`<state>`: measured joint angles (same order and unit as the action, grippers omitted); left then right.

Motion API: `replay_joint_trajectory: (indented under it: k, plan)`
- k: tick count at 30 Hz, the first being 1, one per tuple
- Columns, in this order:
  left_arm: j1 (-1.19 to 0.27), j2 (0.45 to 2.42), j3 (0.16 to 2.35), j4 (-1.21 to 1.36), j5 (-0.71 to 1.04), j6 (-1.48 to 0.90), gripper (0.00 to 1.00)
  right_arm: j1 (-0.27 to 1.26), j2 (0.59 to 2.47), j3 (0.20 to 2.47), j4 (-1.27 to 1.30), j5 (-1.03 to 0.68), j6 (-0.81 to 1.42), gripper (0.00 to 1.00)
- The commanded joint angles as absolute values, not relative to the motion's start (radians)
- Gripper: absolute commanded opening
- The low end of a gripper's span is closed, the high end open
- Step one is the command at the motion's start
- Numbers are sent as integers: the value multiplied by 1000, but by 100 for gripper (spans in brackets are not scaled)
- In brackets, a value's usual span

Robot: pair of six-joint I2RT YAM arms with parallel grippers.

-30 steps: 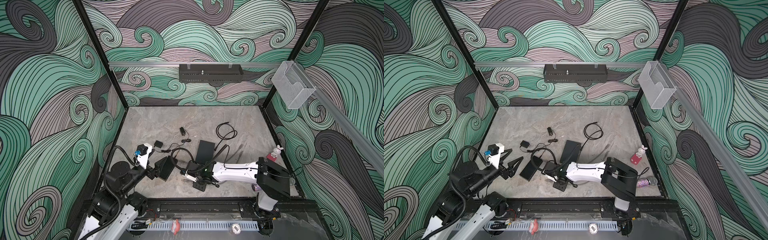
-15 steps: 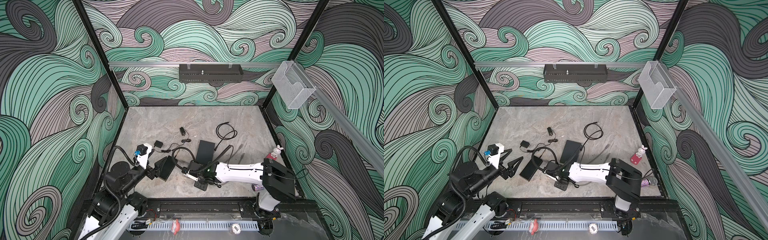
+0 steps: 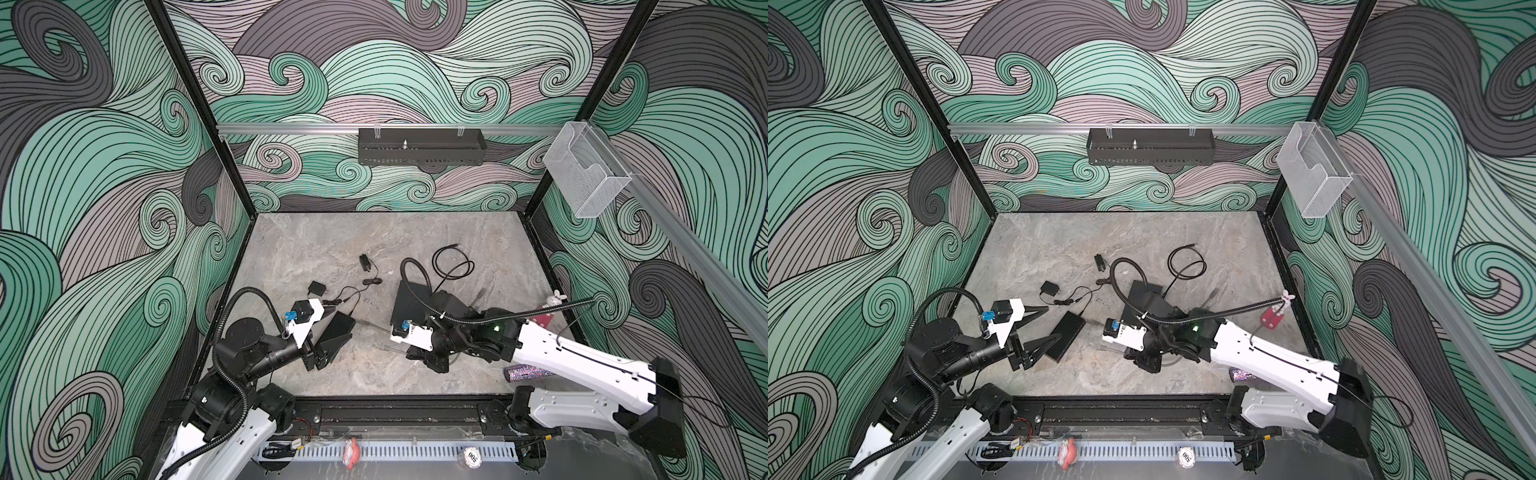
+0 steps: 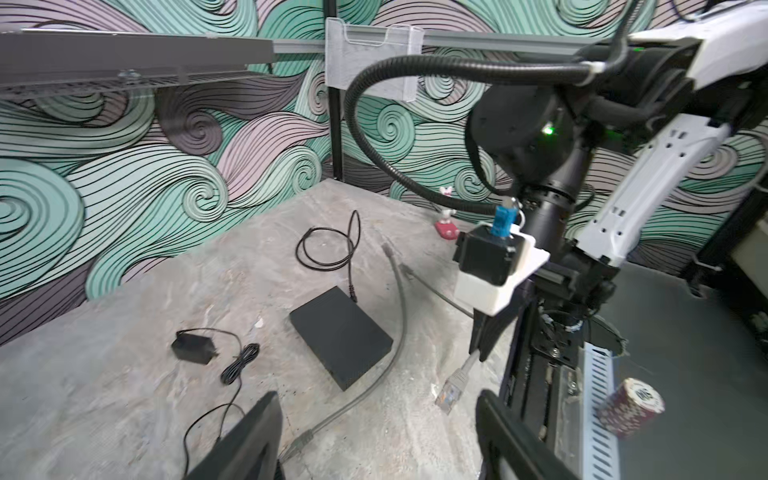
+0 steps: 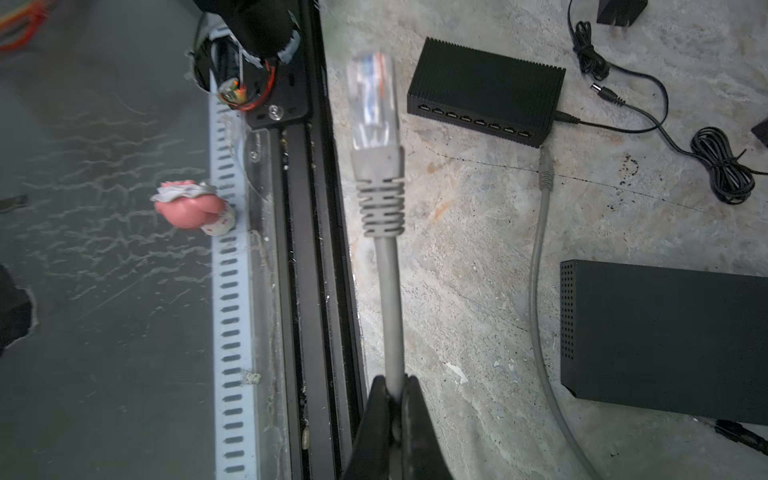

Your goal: Insert the plug into the switch port

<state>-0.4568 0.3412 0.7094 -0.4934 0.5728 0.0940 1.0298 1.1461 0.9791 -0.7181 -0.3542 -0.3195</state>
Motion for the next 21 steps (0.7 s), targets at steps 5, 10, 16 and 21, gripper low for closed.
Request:
replay_joint_trajectory:
  k: [5, 10, 16, 21]
  plan:
    - [-462, 393, 725, -439, 839, 144, 74, 981, 1111, 1017, -822, -617, -387, 0]
    - [-462, 416, 724, -441, 896, 155, 73, 955, 1103, 1023, -824, -690, -392, 0]
    - [-462, 440, 704, -412, 903, 112, 65, 950, 1106, 1031, -812, -663, -374, 0]
    - [-464, 463, 674, -383, 916, 94, 62, 950, 1111, 1038, -780, -629, -353, 0]
